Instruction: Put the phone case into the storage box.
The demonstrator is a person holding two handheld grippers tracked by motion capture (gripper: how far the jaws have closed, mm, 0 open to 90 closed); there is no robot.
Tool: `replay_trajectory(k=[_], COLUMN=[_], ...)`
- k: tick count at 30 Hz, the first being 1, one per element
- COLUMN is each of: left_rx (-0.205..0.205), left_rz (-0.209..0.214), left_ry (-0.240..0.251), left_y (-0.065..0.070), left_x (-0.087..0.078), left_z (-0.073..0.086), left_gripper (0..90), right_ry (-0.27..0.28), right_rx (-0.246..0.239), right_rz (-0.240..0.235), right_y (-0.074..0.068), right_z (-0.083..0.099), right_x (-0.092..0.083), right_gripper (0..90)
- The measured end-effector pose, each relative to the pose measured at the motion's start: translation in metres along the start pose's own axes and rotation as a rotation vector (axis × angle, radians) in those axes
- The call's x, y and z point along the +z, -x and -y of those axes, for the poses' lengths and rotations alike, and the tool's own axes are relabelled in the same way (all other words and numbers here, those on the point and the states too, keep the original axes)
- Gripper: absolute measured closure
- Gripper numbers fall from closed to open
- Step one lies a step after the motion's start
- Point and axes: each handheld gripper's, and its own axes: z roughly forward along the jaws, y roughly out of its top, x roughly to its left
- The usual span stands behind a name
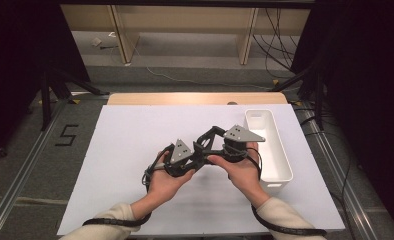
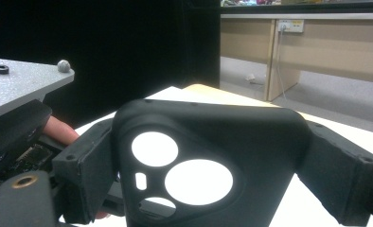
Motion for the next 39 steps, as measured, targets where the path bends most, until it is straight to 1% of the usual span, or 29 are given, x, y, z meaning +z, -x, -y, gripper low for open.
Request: replay_trajectory(k=[10, 13, 16, 18, 23, 27, 29, 32, 35, 37, 38, 39], left_rx=[0.021, 0.034, 0.047, 0.046, 0.064, 0.061, 0.07, 0.078, 0.084, 0.083, 0.088, 0.085], left_rz=[0.01, 0.017, 0.027, 0.034, 0.041, 0.066, 0.075, 0.085, 0.088, 0.08, 0.085, 0.091], left_ry=[0.006, 0.008, 0.013, 0.016, 0.023, 0.005, 0.001, 0.0, 0.005, 0.006, 0.008, 0.009], left_y=[0.001, 0.001, 0.001, 0.002, 0.002, -0.001, -0.002, -0.006, -0.008, -0.01, -0.011, -0.011], left_x=[-0.002, -0.004, -0.005, -0.006, -0.01, -0.015, -0.017, -0.023, -0.028, -0.031, -0.033, -0.034], left_z=[-0.001, -0.002, -0.002, -0.002, -0.003, -0.002, -0.001, -0.001, -0.001, 0.0, 0.0, 0.0], left_gripper=[77.3, 75.1, 71.7, 66.0, 49.5, 33.9, 29.2, 19.0, 12.9, 5.9, 3.9, 3.1], right_ry=[0.009, 0.013, 0.021, 0.023, 0.029, 0.031, 0.032, 0.036, 0.037, 0.036, 0.036, 0.035], right_rx=[-0.019, -0.019, -0.022, -0.018, -0.02, -0.016, -0.016, -0.017, -0.017, -0.016, -0.015, -0.015], right_rz=[-0.001, -0.001, 0.008, 0.015, 0.023, 0.03, 0.034, 0.037, 0.041, 0.043, 0.045, 0.045], right_y=[-0.002, -0.003, -0.002, -0.001, 0.002, 0.003, 0.004, 0.005, 0.006, 0.006, 0.006, 0.006], right_z=[-0.002, -0.003, -0.005, -0.006, -0.008, -0.009, -0.009, -0.01, -0.011, -0.011, -0.011, -0.011], right_x=[-0.001, -0.002, -0.003, -0.004, -0.006, -0.008, -0.008, -0.009, -0.01, -0.01, -0.011, -0.011], right_gripper=[14.5, 14.5, 14.6, 14.6, 14.6, 14.6, 14.6, 14.6, 14.6, 14.6, 14.6, 14.6])
